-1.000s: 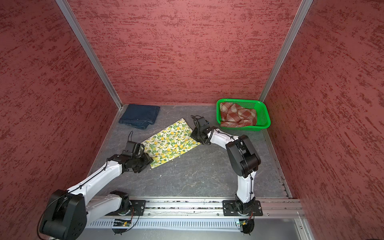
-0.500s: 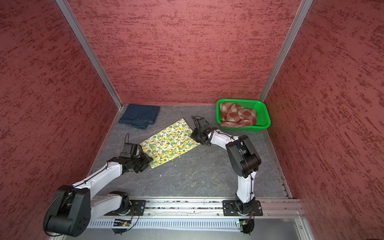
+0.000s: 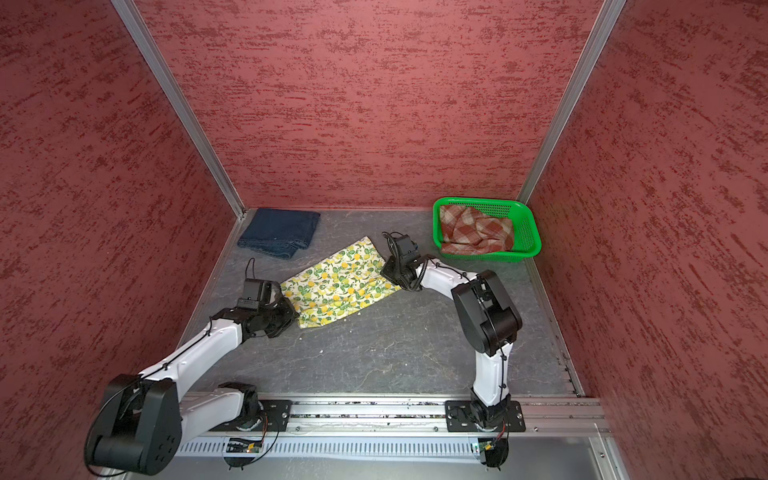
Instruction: Fold and stack the skirts
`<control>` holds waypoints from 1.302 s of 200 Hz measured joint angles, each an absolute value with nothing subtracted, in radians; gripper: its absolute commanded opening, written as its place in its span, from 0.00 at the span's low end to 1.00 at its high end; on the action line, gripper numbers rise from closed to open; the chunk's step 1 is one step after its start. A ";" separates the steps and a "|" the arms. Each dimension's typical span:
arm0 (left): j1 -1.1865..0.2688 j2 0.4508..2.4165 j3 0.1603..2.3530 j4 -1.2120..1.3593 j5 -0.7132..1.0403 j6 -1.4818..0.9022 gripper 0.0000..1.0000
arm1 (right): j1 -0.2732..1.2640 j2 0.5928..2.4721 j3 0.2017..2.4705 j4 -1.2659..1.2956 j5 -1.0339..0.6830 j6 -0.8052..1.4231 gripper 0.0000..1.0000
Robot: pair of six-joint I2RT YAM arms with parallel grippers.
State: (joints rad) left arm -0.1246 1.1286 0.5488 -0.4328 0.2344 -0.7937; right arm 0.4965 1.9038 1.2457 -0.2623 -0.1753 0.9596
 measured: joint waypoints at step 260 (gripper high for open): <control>-0.388 0.925 0.486 -0.583 0.123 -0.877 0.00 | 0.469 1.853 1.182 -0.283 -0.164 0.905 0.00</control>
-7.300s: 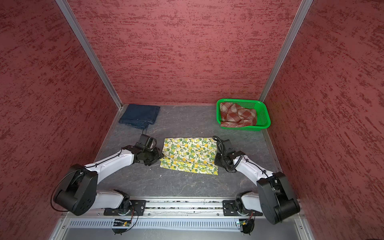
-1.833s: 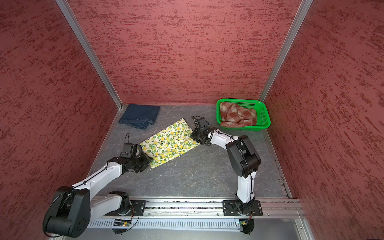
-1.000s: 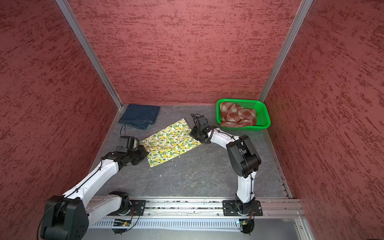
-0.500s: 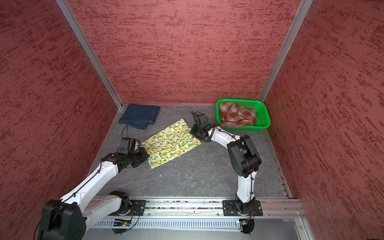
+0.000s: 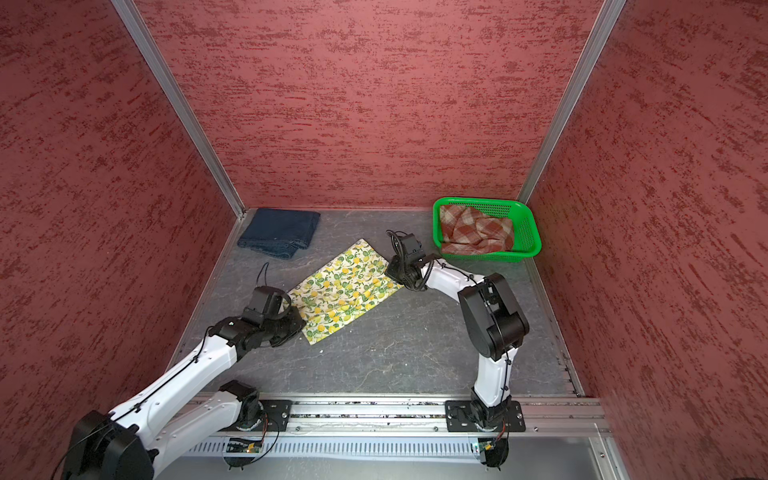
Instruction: Fold and stack the skirts
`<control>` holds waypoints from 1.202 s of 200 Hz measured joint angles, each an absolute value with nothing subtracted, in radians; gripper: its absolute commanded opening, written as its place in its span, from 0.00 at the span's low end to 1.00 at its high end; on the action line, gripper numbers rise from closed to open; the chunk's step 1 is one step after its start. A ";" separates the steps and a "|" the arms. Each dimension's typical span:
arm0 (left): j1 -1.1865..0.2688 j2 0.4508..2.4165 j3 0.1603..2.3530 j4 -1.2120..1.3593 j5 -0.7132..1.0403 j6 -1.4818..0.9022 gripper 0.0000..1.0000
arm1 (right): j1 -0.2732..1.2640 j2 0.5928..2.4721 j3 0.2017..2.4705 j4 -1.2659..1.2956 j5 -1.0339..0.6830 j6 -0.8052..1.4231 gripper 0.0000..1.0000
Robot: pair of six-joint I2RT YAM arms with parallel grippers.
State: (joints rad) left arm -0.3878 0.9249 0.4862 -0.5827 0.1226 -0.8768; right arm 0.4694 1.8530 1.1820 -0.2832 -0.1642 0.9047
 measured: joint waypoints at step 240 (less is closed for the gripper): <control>-0.610 0.904 0.538 -0.630 -0.017 -0.976 0.00 | 0.464 1.817 1.195 -0.293 -0.153 0.855 0.00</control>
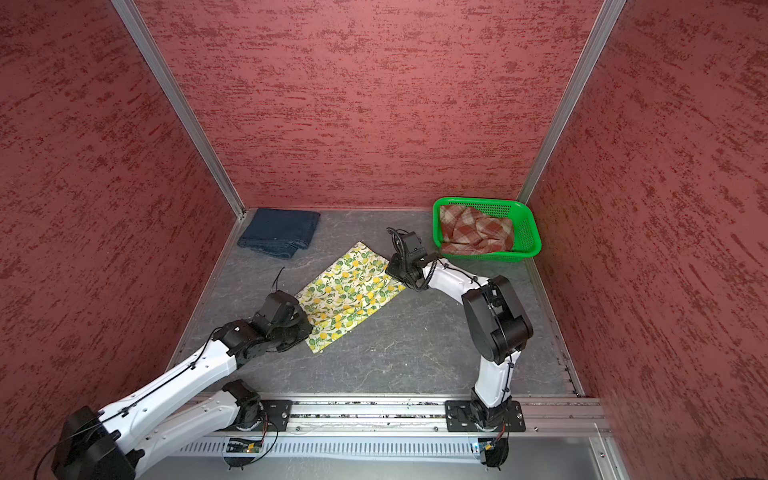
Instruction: Fold and stack the skirts
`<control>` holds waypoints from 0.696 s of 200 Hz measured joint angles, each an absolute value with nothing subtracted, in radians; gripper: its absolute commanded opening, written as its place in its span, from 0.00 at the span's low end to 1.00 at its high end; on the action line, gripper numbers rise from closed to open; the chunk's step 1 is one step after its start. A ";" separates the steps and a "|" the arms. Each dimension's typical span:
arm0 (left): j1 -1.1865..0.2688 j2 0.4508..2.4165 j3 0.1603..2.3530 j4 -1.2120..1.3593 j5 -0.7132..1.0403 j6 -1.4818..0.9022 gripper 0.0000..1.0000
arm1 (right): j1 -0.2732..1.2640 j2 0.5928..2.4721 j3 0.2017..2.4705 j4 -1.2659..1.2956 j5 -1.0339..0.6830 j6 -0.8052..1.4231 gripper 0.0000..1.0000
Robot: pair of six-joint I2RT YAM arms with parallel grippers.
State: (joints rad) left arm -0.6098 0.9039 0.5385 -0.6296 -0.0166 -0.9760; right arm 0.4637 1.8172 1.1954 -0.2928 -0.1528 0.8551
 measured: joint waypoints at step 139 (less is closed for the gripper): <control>-0.738 0.996 0.378 -0.454 -0.028 -1.125 0.51 | 0.456 1.851 1.077 -0.203 -0.163 0.780 0.60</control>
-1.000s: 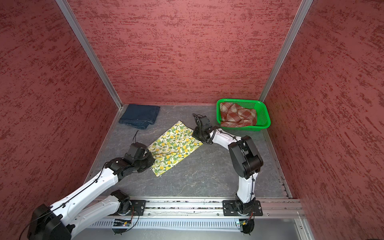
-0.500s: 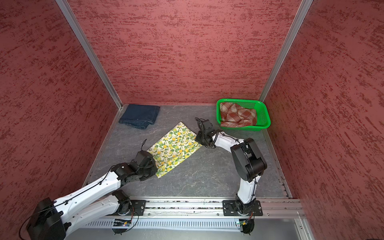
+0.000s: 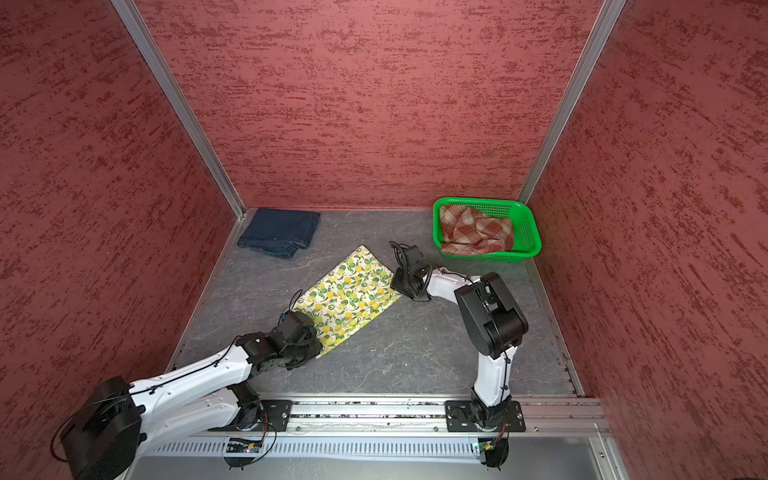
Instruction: Fold and stack the skirts
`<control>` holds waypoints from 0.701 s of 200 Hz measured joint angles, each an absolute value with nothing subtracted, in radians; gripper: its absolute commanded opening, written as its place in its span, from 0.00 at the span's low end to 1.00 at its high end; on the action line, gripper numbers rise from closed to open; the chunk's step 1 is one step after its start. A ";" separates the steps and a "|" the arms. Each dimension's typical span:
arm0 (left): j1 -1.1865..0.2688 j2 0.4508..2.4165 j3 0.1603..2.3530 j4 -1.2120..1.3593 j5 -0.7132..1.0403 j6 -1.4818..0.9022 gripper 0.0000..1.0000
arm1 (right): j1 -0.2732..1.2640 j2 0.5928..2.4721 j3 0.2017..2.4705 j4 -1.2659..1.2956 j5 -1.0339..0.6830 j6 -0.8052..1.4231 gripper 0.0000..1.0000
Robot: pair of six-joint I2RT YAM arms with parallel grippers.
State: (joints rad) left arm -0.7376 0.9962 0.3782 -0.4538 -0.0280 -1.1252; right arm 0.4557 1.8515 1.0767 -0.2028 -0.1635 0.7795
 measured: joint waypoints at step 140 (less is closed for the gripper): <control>-0.422 0.779 0.358 -0.665 0.052 -1.078 0.80 | 0.453 1.872 1.266 -0.282 -0.124 0.314 0.71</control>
State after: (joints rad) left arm -0.4225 0.7788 0.3576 -0.6647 0.0521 -1.0782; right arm 0.4534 1.8725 1.2655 -0.2821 -0.1238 0.3141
